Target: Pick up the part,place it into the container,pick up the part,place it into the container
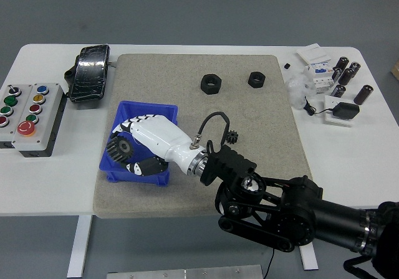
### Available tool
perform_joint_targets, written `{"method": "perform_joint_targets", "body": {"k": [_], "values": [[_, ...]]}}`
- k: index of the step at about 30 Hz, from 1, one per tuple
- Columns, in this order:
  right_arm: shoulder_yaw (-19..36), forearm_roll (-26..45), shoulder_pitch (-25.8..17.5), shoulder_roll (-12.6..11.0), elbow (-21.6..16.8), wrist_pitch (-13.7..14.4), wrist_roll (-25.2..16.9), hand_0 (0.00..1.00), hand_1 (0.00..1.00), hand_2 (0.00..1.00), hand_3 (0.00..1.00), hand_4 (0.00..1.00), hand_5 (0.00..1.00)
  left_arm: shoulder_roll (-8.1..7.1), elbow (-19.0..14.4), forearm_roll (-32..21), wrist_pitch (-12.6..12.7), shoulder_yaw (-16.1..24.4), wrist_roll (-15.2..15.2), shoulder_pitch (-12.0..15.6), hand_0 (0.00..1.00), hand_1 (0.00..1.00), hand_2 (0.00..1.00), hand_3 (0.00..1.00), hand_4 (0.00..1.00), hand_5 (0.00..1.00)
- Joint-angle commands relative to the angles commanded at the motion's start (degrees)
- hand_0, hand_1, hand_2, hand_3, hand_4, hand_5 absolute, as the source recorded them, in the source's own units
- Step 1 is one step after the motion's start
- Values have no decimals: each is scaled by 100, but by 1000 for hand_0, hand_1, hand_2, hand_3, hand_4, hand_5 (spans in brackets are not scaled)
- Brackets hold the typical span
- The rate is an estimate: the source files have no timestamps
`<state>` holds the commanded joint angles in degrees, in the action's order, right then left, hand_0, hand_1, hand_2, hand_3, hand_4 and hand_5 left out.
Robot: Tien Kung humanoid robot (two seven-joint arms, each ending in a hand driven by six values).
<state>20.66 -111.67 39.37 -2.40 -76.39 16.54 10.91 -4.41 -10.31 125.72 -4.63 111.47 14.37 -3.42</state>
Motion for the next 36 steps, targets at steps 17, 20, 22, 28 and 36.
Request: {"method": "perform_joint_targets", "body": {"k": [17, 20, 22, 28, 36], "values": [[112, -688, -64, 35, 240, -331, 618, 803, 864, 854, 867, 843, 406, 18, 0, 67, -5, 40, 14, -5, 657, 570, 547, 621, 701, 376], [203, -768, -93, 24, 212, -435, 733, 803, 864, 854, 867, 843, 406, 21, 0, 77, -8, 44, 14, -2, 657, 570, 547, 621, 701, 376], [258, -805, -114, 10, 203, -523, 800, 835, 901, 937, 993, 998, 519, 22, 0, 71, -10, 34, 12, -1, 657, 569, 547, 621, 701, 376], [457, -835, -213, -40, 178, -618, 887, 832, 912, 961, 998, 998, 515, 20, 0, 86, -13, 36, 9, -1, 657, 569, 547, 620, 701, 378], [1250, -924, -662, -319, 2, -144, 1109, 743, 839, 887, 936, 955, 479, 29, 0, 74, -5, 38, 2, 2, 657, 569, 544, 620, 700, 376]]}}
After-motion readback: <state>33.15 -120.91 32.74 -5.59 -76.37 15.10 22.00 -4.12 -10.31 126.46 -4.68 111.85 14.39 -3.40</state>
